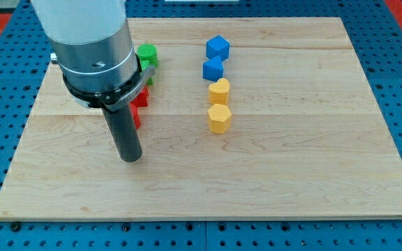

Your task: Push the red circle to the left side of the red star

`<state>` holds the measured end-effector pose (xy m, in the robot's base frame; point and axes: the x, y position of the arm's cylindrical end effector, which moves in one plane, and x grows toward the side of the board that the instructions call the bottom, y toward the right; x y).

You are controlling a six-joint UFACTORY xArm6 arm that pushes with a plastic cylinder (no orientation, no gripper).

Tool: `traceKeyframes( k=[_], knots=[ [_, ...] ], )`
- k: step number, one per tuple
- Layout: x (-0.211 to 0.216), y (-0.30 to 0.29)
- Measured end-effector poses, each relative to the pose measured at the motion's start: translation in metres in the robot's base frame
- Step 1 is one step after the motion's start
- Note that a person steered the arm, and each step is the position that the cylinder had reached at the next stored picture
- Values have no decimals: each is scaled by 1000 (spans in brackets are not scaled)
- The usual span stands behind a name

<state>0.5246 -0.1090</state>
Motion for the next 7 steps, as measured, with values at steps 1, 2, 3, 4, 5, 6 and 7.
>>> traceKeyframes(
  k=[1, 2, 3, 4, 5, 6, 7],
  knots=[
    [4, 2],
    [7, 3],
    [0, -2],
    [-2, -5],
    [5, 8],
    [-4, -29],
    [-5, -105]
  ],
)
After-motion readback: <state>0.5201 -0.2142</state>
